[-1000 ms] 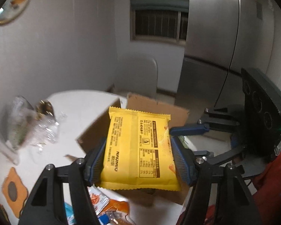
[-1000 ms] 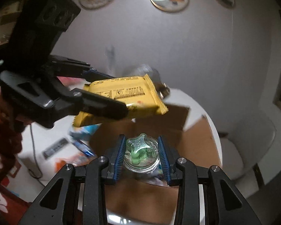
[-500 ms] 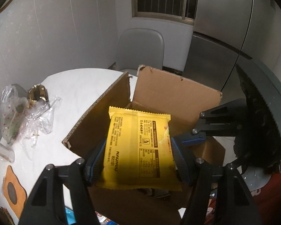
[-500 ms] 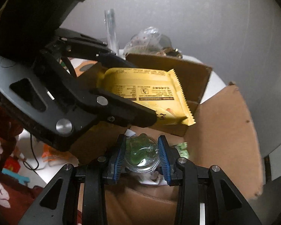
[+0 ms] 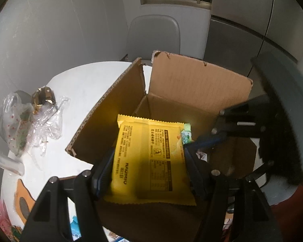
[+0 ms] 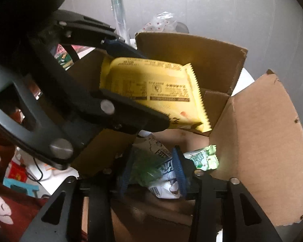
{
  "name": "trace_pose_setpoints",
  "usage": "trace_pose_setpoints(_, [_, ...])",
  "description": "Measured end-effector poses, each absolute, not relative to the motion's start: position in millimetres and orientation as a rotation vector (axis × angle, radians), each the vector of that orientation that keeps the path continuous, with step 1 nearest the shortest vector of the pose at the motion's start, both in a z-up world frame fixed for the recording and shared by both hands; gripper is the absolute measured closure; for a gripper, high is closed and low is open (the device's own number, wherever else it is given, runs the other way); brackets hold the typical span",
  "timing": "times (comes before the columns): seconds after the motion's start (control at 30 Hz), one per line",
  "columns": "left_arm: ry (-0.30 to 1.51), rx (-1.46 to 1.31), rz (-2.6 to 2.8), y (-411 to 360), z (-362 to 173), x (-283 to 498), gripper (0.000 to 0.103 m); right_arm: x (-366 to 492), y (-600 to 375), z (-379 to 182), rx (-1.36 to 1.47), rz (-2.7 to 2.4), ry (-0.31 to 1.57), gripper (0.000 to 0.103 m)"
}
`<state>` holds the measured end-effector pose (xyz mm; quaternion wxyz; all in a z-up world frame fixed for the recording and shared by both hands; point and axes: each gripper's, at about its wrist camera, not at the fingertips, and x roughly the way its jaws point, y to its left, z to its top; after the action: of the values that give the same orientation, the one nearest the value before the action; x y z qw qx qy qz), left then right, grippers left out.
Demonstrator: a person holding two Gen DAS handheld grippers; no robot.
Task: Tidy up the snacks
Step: 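Open both tools to release the yellow packet and jelly cup into the box, then move both tools back over the table toward the remaining snacks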
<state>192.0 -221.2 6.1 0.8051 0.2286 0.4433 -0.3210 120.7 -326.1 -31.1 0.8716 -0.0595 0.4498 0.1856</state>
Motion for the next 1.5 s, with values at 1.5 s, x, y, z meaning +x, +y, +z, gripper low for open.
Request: trace_pose_setpoints(1.5, [0.730,0.172,-0.123,6,3,10,0.017,-2,-181,-18,0.013,0.494,0.781,0.044])
